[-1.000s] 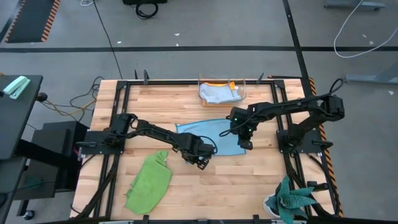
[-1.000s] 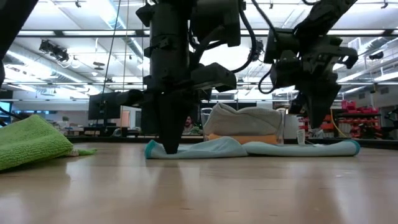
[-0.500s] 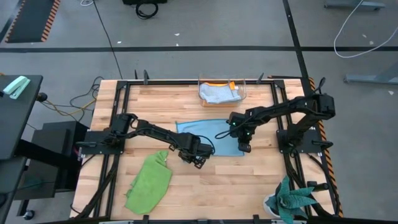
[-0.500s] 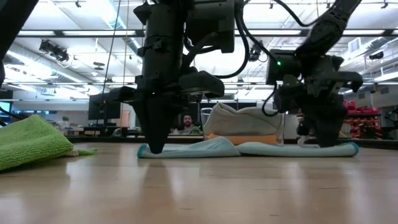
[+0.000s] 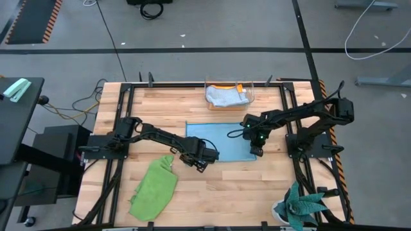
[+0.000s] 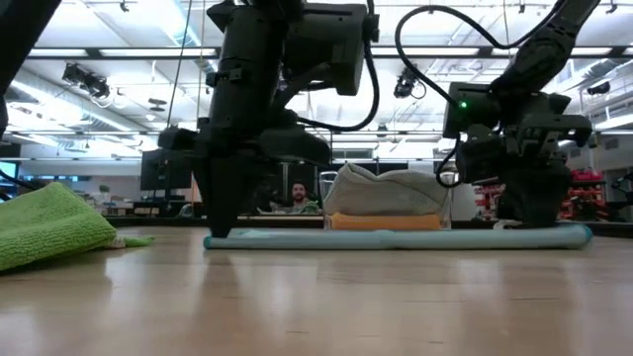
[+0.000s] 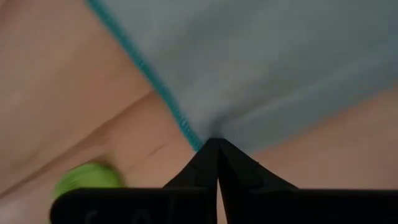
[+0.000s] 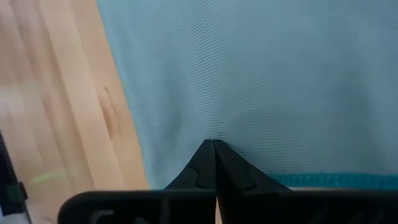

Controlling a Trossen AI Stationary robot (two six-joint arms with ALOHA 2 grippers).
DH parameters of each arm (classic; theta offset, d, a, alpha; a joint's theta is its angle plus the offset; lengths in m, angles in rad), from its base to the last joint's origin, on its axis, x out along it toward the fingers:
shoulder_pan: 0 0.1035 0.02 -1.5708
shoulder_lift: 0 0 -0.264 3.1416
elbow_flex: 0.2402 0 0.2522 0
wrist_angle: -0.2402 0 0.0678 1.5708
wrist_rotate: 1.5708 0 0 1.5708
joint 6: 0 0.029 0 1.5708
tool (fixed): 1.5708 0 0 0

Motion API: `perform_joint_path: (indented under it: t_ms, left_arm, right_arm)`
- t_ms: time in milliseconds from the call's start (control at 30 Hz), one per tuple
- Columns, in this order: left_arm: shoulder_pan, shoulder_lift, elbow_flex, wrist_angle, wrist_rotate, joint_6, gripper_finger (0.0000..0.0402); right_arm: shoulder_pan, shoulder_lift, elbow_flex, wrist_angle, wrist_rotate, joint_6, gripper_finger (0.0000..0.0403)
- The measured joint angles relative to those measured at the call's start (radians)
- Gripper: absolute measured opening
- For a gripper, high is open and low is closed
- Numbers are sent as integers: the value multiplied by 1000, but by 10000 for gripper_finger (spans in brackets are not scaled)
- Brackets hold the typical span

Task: Fold microfiber towels
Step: Fold the blue microfiber cloth

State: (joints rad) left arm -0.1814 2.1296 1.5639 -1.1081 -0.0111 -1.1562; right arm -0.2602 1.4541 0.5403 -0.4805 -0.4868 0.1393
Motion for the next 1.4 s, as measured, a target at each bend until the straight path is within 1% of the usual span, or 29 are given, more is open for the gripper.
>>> perform_joint_path:
  t_ms: [133,267,500,633,767,833,933,1133,1267,1400]
  left_arm:
    - [0,5,0,-29,-19,-11,15]
    - [0,17,0,-29,-23,-16,6]
    - [0,15,0,-23,-62,-39,21]
    - [-12,-3,2,-18,-70,-67,10]
    - [-26,-41,3,-25,-119,-96,6]
    - [-27,-56,3,-26,-127,-104,14]
    - [-26,-76,3,-30,-134,-107,38]
    - [-7,-103,3,-50,-169,-117,84]
    - [31,-127,3,-70,-232,-117,107]
    - [68,-162,3,-112,-290,-118,120]
  right_arm:
    - [-7,-13,0,-5,37,19,0]
    - [-7,-13,0,-6,44,27,0]
    - [-7,-17,0,-7,44,33,1]
    - [-7,-54,-5,-18,69,38,13]
    - [-9,-103,-5,-55,91,49,26]
    - [-9,-120,-5,-68,93,49,33]
    - [-9,-139,-5,-76,86,53,51]
    - [-17,-206,-4,-77,75,119,105]
    - [-44,-290,-3,-90,59,171,140]
    - [-95,-386,-3,-139,46,215,167]
